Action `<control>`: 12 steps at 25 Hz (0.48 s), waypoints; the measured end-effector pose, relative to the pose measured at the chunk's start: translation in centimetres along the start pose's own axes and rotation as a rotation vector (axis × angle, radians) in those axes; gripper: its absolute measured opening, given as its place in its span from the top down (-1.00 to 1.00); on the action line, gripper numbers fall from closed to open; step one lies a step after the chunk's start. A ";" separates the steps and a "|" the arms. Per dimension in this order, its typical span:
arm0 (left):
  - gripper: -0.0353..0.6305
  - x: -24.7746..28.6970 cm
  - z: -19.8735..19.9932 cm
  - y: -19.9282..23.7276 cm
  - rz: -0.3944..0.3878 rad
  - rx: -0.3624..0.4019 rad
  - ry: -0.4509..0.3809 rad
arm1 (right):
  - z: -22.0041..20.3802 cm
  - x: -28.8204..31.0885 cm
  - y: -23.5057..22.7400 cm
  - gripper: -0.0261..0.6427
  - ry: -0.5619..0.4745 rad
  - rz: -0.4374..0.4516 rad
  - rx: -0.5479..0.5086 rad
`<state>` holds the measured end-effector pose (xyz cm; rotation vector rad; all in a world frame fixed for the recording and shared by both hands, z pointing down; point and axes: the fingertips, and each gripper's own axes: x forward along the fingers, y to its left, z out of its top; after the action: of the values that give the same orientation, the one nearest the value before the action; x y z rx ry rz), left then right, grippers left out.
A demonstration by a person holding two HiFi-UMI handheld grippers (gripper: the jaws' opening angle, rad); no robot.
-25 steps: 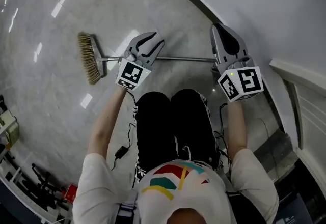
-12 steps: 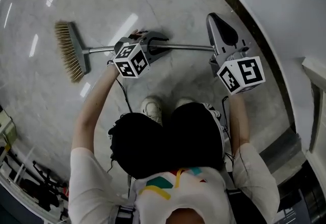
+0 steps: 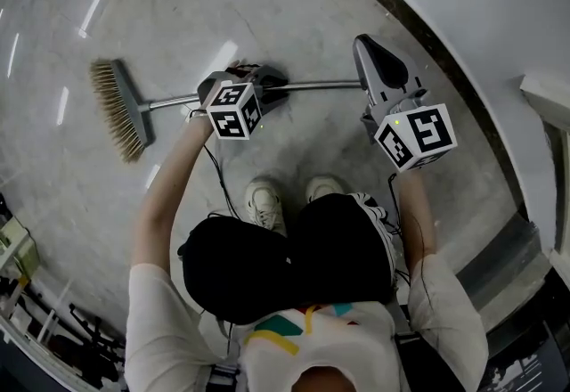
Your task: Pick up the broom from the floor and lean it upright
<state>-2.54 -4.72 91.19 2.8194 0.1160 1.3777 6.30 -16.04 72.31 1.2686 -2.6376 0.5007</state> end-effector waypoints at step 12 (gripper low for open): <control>0.51 -6.5 3.5 5.6 0.265 -0.168 -0.219 | 4.6 -3.5 1.6 0.88 -0.073 -0.093 -0.040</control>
<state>-3.37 -10.58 84.10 2.8941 -0.3670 1.0416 7.18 -14.24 66.65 1.4151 -2.6179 0.3920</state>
